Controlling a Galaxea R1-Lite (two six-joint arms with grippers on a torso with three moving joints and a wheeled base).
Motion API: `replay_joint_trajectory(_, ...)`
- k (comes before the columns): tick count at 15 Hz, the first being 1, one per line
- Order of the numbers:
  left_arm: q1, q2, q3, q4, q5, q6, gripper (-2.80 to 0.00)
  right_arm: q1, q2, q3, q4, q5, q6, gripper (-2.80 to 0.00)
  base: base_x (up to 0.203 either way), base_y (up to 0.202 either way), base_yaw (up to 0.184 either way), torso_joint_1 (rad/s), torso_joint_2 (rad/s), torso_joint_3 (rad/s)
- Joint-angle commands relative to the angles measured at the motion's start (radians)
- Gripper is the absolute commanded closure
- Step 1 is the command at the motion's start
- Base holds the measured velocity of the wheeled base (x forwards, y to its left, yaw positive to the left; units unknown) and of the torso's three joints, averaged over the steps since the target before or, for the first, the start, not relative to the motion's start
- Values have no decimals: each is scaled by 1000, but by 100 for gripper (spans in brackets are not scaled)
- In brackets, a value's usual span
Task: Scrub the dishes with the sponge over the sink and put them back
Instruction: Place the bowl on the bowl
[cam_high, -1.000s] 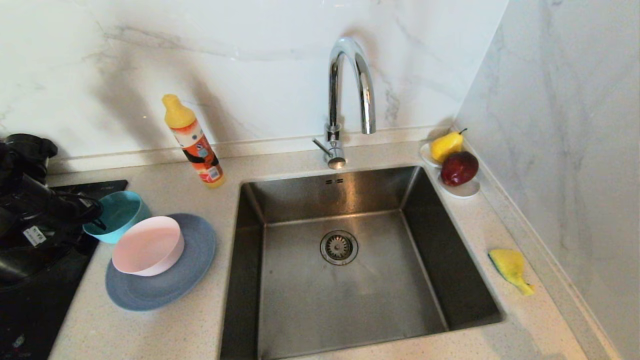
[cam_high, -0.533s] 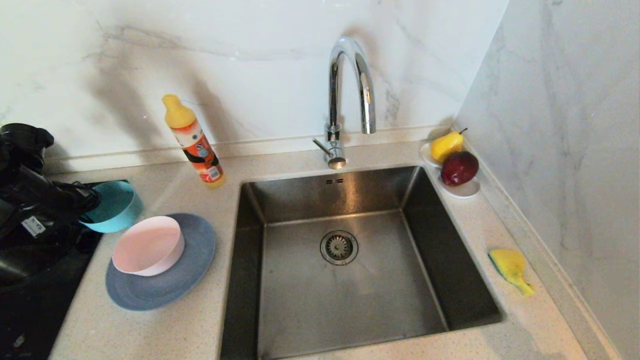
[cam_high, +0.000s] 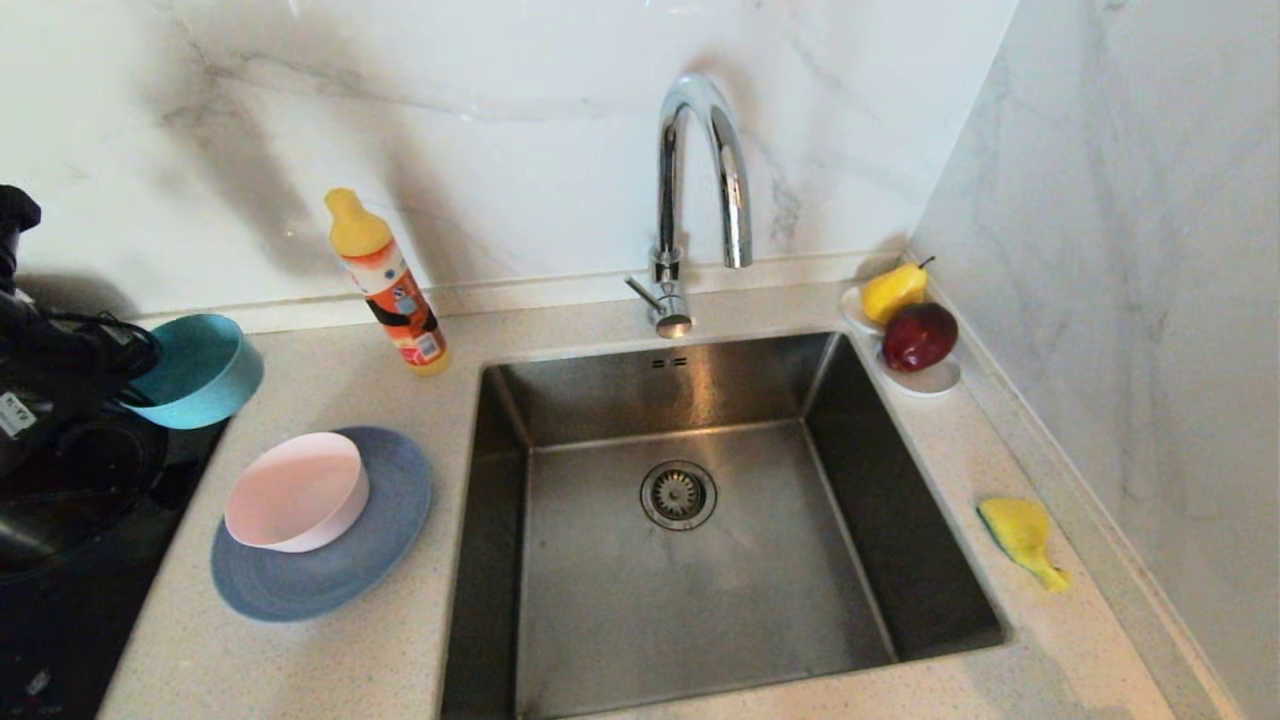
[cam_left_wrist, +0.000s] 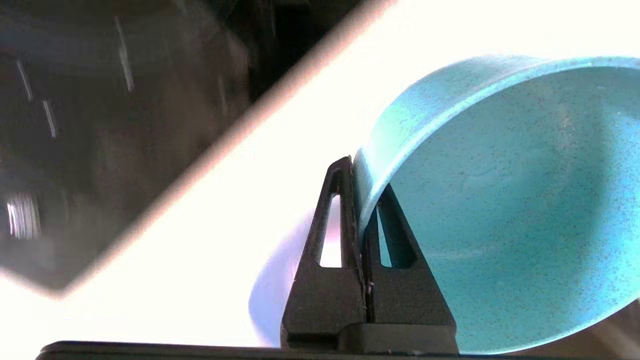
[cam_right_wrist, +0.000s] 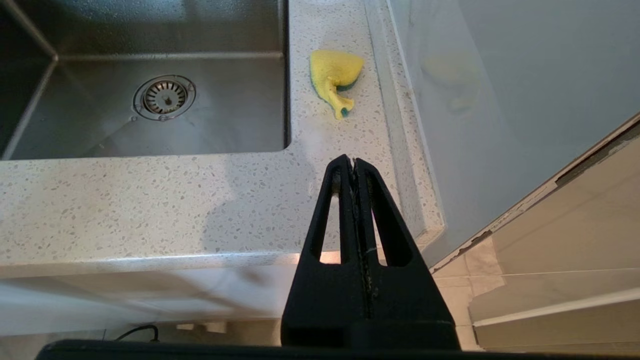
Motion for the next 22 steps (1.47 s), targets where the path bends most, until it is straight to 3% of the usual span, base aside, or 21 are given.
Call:
replay_joint_trajectory(1,-17,-96,37,80,-34,3,0,0,0,0,0,0,0,0,0,0,0,0,0,0)
replay_joint_trajectory(6,-24,-197,336,57,-46,127,0,0,0,0,0,0,0,0,0,0,0,0,0,0)
replay_joint_trajectory(11,-52,-301,605,-126,-49,208,0,0,0,0,0,0,0,0,0,0,0,0,0,0)
replay_joint_trajectory(17,-80,-321,667,-153,-44,212,0,0,0,0,0,0,0,0,0,0,0,0,0,0)
replay_joint_trajectory(22,-80,-302,732,-267,-35,208,0,0,-1,0,0,0,0,0,0,0,0,0,0,0)
